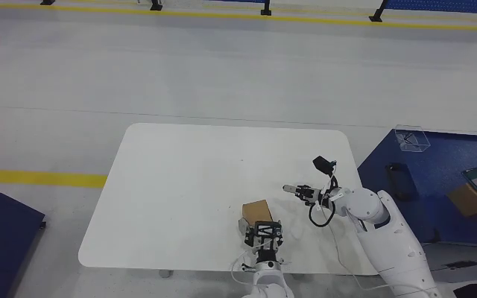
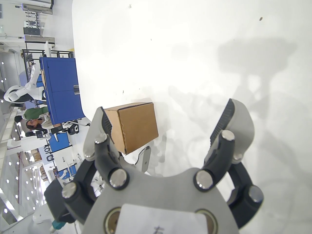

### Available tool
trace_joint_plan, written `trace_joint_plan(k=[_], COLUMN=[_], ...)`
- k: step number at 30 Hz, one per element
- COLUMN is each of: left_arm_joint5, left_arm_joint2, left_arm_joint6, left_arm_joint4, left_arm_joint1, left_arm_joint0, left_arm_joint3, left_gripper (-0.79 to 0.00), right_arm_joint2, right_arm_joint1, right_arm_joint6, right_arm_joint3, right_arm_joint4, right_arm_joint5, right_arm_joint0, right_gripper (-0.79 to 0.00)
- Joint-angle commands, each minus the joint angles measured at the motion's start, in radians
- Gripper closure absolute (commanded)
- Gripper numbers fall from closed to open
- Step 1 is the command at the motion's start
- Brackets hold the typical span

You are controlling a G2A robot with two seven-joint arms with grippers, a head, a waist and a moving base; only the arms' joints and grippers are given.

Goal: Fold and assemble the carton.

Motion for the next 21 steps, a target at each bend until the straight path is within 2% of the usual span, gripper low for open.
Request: trace_joint_plan(k=[1,4,10,14,18,21], left_arm_joint5=[-0.010,-0.015,-0.022,-0.025,-0.031,-0.034], left_arm_joint2=[-0.006,-0.020,-0.023,-0.031,-0.041,-0.049], left_arm_joint6=[0.014,0.042,0.080,0.100,0.115,0.129], left_arm_joint4=[-0.026,-0.060,-0.079,-0.088,-0.097,-0.100], left_arm_joint1=[0.000,0.000,0.004,0.007,0.009,0.012], left_arm_joint0=[-0.001,-0.001,0.007,0.013,0.019,0.023], left_arm_joint3=[0.001,0.001,-0.007,-0.014,-0.019,-0.028], left_gripper=[-0.785,-0.785,-0.505,-0.419,-0.379,-0.268], right_arm_joint2=[0.000,0.000,0.000,0.000,0.000,0.000], right_arm_joint1=[0.000,0.000,0.000,0.000,0.000,0.000], right_arm_joint6=[0.000,0.000,0.000,0.000,0.000,0.000], right_arm_joint3=[0.000,0.000,0.000,0.000,0.000,0.000], right_arm_joint4=[0.000,0.000,0.000,0.000,0.000,0.000], right_arm_joint5=[0.000,0.000,0.000,0.000,0.000,0.000], right_arm_joint0=[0.000,0.000,0.000,0.000,0.000,0.000], right_gripper=[-0.785,-0.785,-0.785,-0.785,-0.785,-0.785])
